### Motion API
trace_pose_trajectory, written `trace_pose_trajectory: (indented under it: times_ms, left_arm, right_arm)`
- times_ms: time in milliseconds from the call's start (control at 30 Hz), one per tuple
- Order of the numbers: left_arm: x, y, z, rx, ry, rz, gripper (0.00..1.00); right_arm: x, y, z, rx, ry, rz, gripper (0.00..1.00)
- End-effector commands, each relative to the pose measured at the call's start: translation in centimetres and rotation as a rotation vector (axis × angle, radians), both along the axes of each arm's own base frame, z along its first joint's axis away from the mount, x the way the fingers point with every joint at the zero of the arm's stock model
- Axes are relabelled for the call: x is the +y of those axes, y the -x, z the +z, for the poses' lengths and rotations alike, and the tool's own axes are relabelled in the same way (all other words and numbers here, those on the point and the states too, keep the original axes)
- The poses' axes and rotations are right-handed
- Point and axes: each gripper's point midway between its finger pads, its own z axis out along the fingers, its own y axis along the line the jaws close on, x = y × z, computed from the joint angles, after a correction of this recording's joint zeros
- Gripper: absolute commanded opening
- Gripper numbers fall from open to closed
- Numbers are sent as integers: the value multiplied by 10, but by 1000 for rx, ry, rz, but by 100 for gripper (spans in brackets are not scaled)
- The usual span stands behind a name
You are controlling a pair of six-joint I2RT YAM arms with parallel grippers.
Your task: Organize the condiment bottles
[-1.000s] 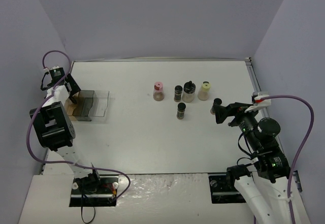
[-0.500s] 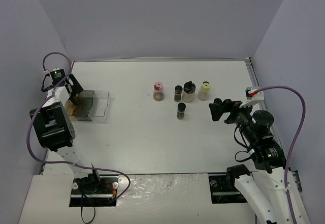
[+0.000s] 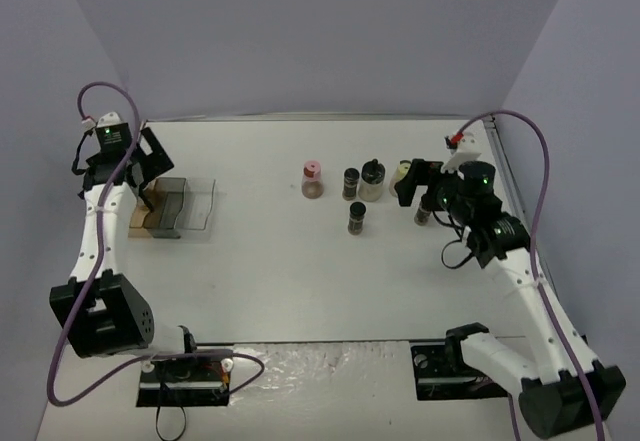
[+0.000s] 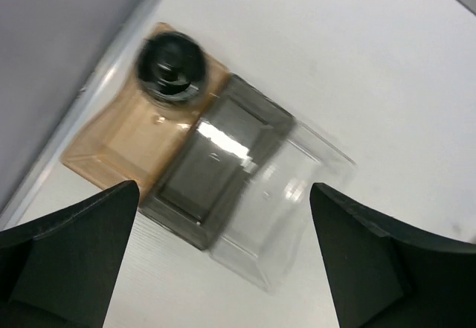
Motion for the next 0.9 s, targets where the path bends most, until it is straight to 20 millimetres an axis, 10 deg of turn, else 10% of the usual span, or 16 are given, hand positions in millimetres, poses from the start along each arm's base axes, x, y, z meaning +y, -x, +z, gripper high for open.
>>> trace_pose_trajectory:
  times_ms: [0,200,867]
  left_arm:
    - [-74,24,29,-65,-16,-244,97]
    - [-161,51,44,-176,7,-576,97]
    - [-176,70,32,-170,-35,-672,97]
  right_arm:
    - [15,-41,5,-38,68,16,100]
    - [32,-78,-20,-58,206,75,93]
    - [61,-163,-94,-76,242,124,79]
